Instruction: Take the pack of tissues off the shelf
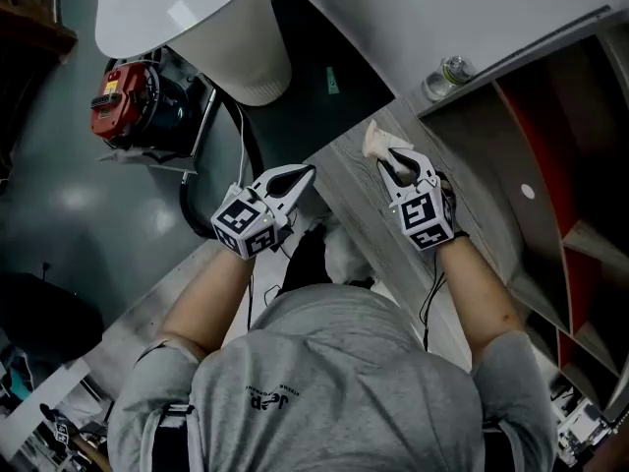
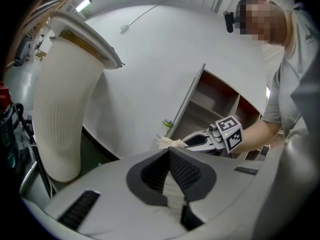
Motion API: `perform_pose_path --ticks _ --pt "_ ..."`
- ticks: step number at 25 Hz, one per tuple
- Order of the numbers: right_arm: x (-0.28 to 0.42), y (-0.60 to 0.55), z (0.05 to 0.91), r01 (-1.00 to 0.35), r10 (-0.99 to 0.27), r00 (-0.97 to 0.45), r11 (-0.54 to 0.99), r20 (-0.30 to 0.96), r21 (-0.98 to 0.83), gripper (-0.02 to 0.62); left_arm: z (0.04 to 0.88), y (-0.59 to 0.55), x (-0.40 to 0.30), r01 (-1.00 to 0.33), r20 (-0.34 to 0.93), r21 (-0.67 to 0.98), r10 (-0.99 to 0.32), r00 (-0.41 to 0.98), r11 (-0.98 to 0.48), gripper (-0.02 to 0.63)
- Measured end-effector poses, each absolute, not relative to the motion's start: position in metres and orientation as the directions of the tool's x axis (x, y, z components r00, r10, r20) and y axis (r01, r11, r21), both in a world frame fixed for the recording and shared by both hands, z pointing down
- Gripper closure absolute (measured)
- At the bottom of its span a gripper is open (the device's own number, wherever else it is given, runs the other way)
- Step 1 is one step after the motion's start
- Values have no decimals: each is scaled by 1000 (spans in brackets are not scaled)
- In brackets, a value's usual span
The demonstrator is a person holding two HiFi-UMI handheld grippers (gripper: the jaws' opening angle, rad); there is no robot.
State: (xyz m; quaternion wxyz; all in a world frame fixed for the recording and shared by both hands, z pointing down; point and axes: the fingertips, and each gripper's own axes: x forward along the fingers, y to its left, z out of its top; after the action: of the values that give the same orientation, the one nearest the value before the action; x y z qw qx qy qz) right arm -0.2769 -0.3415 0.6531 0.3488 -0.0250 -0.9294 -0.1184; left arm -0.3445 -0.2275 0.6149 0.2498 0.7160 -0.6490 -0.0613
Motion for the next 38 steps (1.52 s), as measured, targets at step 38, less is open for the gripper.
perform_pose_path --ticks 38 --pt "-303 -335 730 14 -68 -792 992 607 129 345 693 -281 -332 -896 299 410 -902 311 -173 577"
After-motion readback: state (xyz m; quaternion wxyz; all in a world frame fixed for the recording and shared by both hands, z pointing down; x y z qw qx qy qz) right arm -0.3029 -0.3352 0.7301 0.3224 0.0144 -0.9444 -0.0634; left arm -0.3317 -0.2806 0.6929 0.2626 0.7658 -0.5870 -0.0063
